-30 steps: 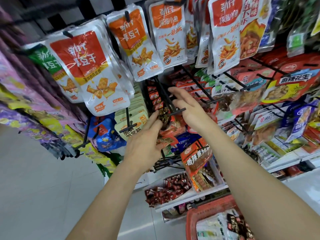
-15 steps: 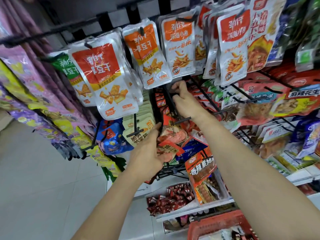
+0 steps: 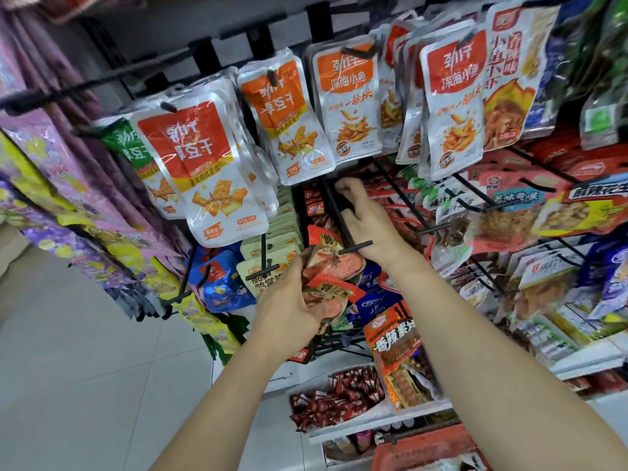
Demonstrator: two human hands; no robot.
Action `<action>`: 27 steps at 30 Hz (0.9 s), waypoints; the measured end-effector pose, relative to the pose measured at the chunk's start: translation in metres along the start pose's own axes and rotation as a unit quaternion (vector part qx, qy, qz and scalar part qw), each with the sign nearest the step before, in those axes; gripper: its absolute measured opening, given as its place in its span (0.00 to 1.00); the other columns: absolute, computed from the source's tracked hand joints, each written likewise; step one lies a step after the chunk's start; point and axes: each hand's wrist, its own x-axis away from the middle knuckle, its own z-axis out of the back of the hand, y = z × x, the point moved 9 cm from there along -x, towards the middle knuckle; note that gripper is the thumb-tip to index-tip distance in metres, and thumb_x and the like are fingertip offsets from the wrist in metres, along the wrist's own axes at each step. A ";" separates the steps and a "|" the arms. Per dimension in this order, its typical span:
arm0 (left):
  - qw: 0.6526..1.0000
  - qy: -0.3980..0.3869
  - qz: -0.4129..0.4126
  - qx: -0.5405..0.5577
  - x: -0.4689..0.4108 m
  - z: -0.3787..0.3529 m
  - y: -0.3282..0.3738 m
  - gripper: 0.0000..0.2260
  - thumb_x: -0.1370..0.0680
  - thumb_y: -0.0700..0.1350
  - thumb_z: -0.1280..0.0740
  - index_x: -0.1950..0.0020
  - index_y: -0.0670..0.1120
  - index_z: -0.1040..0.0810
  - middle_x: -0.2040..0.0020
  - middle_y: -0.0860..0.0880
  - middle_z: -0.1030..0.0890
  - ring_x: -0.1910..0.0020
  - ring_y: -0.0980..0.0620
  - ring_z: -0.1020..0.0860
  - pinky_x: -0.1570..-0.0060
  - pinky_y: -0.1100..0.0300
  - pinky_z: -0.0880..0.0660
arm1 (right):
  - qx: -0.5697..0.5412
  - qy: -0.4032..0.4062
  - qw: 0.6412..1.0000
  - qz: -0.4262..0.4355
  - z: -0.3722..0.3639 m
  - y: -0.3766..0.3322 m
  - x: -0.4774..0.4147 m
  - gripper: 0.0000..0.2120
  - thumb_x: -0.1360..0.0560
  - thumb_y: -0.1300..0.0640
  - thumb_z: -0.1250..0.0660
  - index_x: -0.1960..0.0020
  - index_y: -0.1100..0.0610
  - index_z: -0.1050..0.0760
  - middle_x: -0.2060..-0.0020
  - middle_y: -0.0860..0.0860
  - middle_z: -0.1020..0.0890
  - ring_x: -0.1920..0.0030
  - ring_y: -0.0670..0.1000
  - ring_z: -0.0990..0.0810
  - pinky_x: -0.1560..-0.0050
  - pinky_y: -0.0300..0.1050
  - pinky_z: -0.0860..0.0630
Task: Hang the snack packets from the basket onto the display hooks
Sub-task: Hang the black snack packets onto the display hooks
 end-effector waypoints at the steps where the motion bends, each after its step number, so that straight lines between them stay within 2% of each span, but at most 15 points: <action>1: 1.000 0.011 0.005 0.015 0.001 0.001 -0.001 0.35 0.29 0.54 0.26 0.27 0.50 0.39 0.50 0.56 0.24 0.49 0.51 0.23 0.45 0.53 0.25 | -0.007 0.004 1.000 0.002 0.000 0.000 0.001 0.22 0.24 0.69 0.45 0.30 0.61 0.36 0.33 0.60 0.26 0.33 0.60 0.27 0.34 0.52 0.30; 4: 0.998 0.013 0.010 0.055 0.004 -0.003 -0.004 0.27 0.31 0.55 0.24 0.38 0.53 0.33 0.50 0.57 0.21 0.50 0.53 0.22 0.46 0.51 0.24 | 0.002 0.030 1.000 0.002 0.007 -0.001 -0.002 0.21 0.25 0.70 0.43 0.32 0.62 0.34 0.37 0.60 0.24 0.36 0.58 0.26 0.39 0.43 0.31; 6: 0.997 -0.004 0.017 0.072 0.003 -0.008 -0.006 0.25 0.32 0.53 0.23 0.42 0.55 0.33 0.48 0.58 0.21 0.49 0.56 0.22 0.44 0.54 0.25 | 0.012 0.045 0.999 0.001 0.009 -0.002 -0.003 0.21 0.26 0.70 0.41 0.33 0.63 0.33 0.38 0.59 0.24 0.36 0.57 0.26 0.42 0.40 0.33; 10: 0.996 -0.031 0.025 0.082 -0.006 -0.013 -0.006 0.26 0.30 0.47 0.23 0.42 0.57 0.36 0.50 0.61 0.24 0.48 0.57 0.24 0.44 0.60 0.30 | 0.036 0.023 0.999 -0.022 0.005 0.001 -0.009 0.23 0.26 0.68 0.38 0.32 0.61 0.34 0.36 0.60 0.25 0.36 0.58 0.26 0.41 0.45 0.31; 14: 0.995 -0.030 0.050 0.082 -0.015 -0.013 -0.010 0.30 0.30 0.47 0.24 0.33 0.54 0.35 0.48 0.59 0.24 0.45 0.55 0.24 0.39 0.55 0.29 | 0.015 -0.058 0.996 -0.069 -0.003 0.008 -0.020 0.30 0.26 0.67 0.40 0.26 0.55 0.43 0.41 0.59 0.22 0.44 0.59 0.22 0.46 0.50 0.25; 15: 0.995 -0.030 0.048 0.079 -0.016 -0.012 -0.008 0.30 0.30 0.47 0.24 0.33 0.54 0.35 0.48 0.59 0.25 0.45 0.55 0.25 0.40 0.56 0.29 | -0.014 -0.065 0.995 -0.075 -0.005 0.009 -0.018 0.32 0.26 0.69 0.41 0.25 0.52 0.45 0.45 0.57 0.22 0.48 0.55 0.19 0.49 0.50 0.23; 16: 0.995 -0.031 0.046 0.079 -0.016 -0.012 -0.007 0.30 0.30 0.46 0.24 0.33 0.53 0.35 0.48 0.59 0.26 0.45 0.55 0.25 0.41 0.58 0.30 | -0.054 -0.070 0.993 -0.078 -0.007 0.010 -0.014 0.34 0.26 0.71 0.42 0.24 0.50 0.47 0.49 0.54 0.22 0.54 0.45 0.18 0.55 0.46 0.21; 17: 0.995 -0.032 0.044 0.080 -0.017 -0.011 -0.006 0.30 0.29 0.46 0.24 0.32 0.53 0.35 0.48 0.58 0.26 0.46 0.56 0.26 0.43 0.61 0.31 | -0.092 -0.079 0.990 -0.076 -0.009 0.010 -0.009 0.36 0.26 0.73 0.44 0.24 0.49 0.48 0.51 0.51 0.24 0.61 0.36 0.21 0.62 0.36 0.24; 18: 0.995 -0.034 0.044 0.082 -0.017 -0.011 -0.006 0.31 0.29 0.46 0.24 0.32 0.52 0.36 0.48 0.58 0.27 0.47 0.57 0.27 0.45 0.63 0.33 | -0.131 -0.086 0.985 -0.066 -0.011 0.008 -0.002 0.37 0.25 0.75 0.46 0.23 0.48 0.50 0.50 0.49 0.26 0.63 0.32 0.23 0.64 0.29 0.28; 19: 0.995 -0.035 0.042 0.081 -0.017 -0.010 -0.006 0.31 0.29 0.45 0.24 0.31 0.52 0.36 0.47 0.58 0.27 0.47 0.56 0.28 0.46 0.64 0.34 | -0.169 -0.094 0.980 -0.056 -0.011 0.005 0.007 0.37 0.24 0.76 0.47 0.23 0.48 0.51 0.47 0.48 0.27 0.60 0.31 0.23 0.61 0.28 0.27; 20: 0.995 -0.036 0.041 0.080 -0.017 -0.009 -0.006 0.32 0.30 0.45 0.24 0.31 0.52 0.36 0.47 0.57 0.27 0.47 0.56 0.28 0.46 0.64 0.35 | -0.199 -0.097 0.974 -0.050 -0.011 0.001 0.015 0.36 0.24 0.75 0.48 0.24 0.47 0.51 0.41 0.49 0.28 0.50 0.33 0.22 0.51 0.32 0.25; 21: 0.996 -0.035 0.038 0.078 -0.016 -0.009 -0.007 0.32 0.30 0.45 0.24 0.31 0.52 0.36 0.47 0.57 0.26 0.47 0.56 0.28 0.46 0.64 0.35 | -0.220 -0.094 0.970 -0.036 -0.009 -0.004 0.022 0.35 0.24 0.73 0.47 0.24 0.47 0.50 0.32 0.50 0.33 0.37 0.40 0.26 0.37 0.39 0.27; 22: 0.995 -0.036 0.035 0.081 -0.016 -0.010 -0.008 0.33 0.30 0.45 0.23 0.30 0.52 0.36 0.45 0.57 0.26 0.46 0.56 0.28 0.46 0.64 0.35 | -0.229 -0.087 0.969 -0.029 -0.006 -0.005 0.026 0.34 0.24 0.71 0.47 0.25 0.47 0.49 0.27 0.50 0.38 0.28 0.47 0.34 0.28 0.45 0.35; 23: 0.995 -0.035 0.031 0.084 -0.015 -0.011 -0.009 0.34 0.31 0.45 0.23 0.30 0.52 0.37 0.44 0.56 0.25 0.45 0.56 0.27 0.44 0.64 0.34 | -0.240 -0.090 0.966 -0.034 -0.005 -0.004 0.030 0.31 0.23 0.70 0.46 0.25 0.47 0.46 0.25 0.51 0.39 0.25 0.51 0.38 0.26 0.48 0.39; 27: 0.996 -0.024 0.021 0.082 -0.007 -0.016 -0.016 0.32 0.33 0.46 0.22 0.34 0.56 0.34 0.44 0.56 0.22 0.42 0.52 0.24 0.37 0.52 0.29 | -0.168 -0.073 0.979 -0.091 -0.005 0.009 0.034 0.22 0.18 0.64 0.46 0.26 0.52 0.39 0.29 0.57 0.30 0.28 0.53 0.32 0.29 0.48 0.34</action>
